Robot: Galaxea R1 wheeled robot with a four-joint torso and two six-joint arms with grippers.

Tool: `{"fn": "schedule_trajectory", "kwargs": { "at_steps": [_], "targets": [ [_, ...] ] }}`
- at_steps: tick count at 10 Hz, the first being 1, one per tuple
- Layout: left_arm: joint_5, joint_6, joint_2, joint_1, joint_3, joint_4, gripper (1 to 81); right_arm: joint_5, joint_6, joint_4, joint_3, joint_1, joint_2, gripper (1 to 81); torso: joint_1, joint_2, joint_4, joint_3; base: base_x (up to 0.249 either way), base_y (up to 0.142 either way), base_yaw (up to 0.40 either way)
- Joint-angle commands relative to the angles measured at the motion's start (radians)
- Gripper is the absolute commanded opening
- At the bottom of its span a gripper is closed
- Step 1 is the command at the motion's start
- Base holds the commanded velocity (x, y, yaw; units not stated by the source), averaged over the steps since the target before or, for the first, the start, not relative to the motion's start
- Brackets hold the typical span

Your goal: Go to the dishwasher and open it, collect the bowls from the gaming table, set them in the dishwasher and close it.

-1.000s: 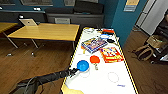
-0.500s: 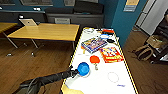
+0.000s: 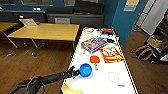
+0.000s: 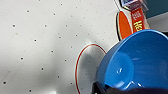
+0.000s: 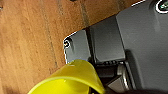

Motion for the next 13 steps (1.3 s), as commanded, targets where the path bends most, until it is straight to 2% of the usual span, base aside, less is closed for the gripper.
{"fn": "schedule_trajectory", "kwargs": {
  "at_steps": [1, 2, 4, 7, 8, 9, 10, 11, 13],
  "targets": [
    [0.067, 0.002, -0.126, -0.244, 0.301, 0.084, 1.0, -0.035, 0.007, -0.011, 0.05, 0.03, -0.025, 1.0, 0.0, 0.0, 0.0, 0.0, 0.0, 0.0, 0.0],
    [0.076, 0.002, -0.179, -0.25, 0.39, 0.137, 1.0, -0.029, 0.009, -0.012, 0.07, 0.028, -0.04, 1.0, 0.0, 0.0, 0.0, 0.0, 0.0, 0.0, 0.0],
    [0.143, 0.001, -0.337, -0.256, 0.618, 0.226, 1.0, -0.025, 0.009, -0.014, 0.078, 0.022, -0.058, 1.0, 0.0, 0.0, 0.0, 0.0, 0.0, 0.0, 0.0],
    [0.189, -0.001, -0.561, -0.206, 0.835, 0.314, 1.0, -0.018, 0.01, -0.009, 0.09, 0.002, -0.103, 1.0, 0.0, 0.0, 0.0, 0.0, 0.0, 0.0, 0.0],
    [0.189, -0.001, -0.633, -0.158, 0.887, 0.341, 1.0, 0.011, 0.01, -0.008, 0.086, -0.011, -0.118, 1.0, 0.0, 0.0, 0.0, 0.0, 0.0, 0.0, 0.0],
    [0.183, 0.001, -0.705, -0.088, 0.933, 0.382, 1.0, 0.032, 0.012, 0.001, 0.087, -0.016, -0.135, 1.0, 0.0, 0.0, 0.0, 0.028, 0.0, 0.0, 0.0],
    [0.175, -0.001, -0.741, -0.025, 0.959, 0.425, 1.0, 0.032, 0.012, 0.001, 0.09, -0.022, -0.144, 1.0, 0.0, 0.0, 0.0, 0.091, 0.0, 0.0, 0.0],
    [0.171, -0.001, -0.758, 0.045, 0.969, 0.453, 1.0, 0.032, 0.012, -0.002, 0.09, -0.031, -0.149, 1.0, 0.0, 0.0, 0.0, 0.108, 0.0, 0.0, 0.0],
    [0.09, 0.001, -0.773, 0.216, 0.946, 0.543, 1.0, 0.035, 0.012, -0.003, 0.07, -0.048, -0.152, 1.0, 0.0, 0.0, 0.0, 0.162, 0.0, 0.0, 0.0]
  ]
}}
